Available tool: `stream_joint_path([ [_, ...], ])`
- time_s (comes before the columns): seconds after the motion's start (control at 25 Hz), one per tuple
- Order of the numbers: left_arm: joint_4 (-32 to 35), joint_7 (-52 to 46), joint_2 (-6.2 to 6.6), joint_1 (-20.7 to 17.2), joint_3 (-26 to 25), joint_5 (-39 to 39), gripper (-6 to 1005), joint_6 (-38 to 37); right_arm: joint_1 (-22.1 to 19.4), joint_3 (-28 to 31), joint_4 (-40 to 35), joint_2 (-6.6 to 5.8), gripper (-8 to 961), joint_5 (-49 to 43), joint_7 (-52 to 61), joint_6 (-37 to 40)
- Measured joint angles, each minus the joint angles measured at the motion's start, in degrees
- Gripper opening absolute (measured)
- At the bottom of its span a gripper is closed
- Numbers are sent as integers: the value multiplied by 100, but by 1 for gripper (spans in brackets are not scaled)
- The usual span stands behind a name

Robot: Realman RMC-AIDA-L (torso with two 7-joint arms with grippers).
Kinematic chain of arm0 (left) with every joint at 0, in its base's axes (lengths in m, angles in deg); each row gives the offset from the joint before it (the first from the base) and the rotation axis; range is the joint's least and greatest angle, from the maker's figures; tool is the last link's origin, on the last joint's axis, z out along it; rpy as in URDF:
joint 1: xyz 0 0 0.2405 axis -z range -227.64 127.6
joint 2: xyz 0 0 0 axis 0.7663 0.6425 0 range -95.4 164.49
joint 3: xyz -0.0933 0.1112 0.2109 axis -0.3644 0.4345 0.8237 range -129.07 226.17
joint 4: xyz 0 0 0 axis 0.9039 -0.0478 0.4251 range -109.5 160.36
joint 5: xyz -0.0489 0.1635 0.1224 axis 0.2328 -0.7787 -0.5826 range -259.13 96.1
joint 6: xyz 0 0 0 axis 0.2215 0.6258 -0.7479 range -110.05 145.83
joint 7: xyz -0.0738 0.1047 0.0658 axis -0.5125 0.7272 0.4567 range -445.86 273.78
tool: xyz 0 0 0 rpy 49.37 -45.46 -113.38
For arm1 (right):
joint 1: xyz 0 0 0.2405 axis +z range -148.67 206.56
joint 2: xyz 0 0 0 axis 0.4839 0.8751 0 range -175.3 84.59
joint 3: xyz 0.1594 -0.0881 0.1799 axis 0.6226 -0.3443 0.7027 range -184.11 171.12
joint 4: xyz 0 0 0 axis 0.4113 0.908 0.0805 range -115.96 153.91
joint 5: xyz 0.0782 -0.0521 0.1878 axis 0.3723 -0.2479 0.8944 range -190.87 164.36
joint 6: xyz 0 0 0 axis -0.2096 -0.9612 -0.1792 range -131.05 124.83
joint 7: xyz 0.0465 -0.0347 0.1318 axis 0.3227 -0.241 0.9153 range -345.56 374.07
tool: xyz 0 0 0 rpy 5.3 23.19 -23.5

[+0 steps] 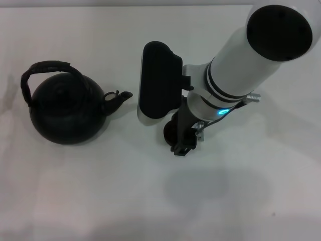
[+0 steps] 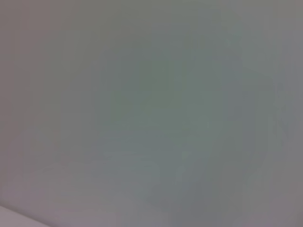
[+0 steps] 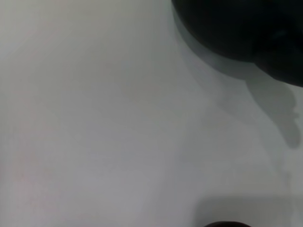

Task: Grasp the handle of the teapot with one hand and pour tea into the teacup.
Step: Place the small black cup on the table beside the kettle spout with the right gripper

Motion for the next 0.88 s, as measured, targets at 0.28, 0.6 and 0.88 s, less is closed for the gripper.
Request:
stream_joint_path([
  [0.28, 0, 0, -8, 0, 0, 0, 876, 0, -31, -71, -7, 0, 740, -3, -23, 5],
  [0.6, 0, -7, -8, 0, 0, 0, 876, 0, -44, -122, -46, -1, 740, -3, -41, 41],
  [0.88, 8, -8, -8, 23, 0, -82, 875, -3, -46, -217, -47, 0, 755, 5, -44, 128],
])
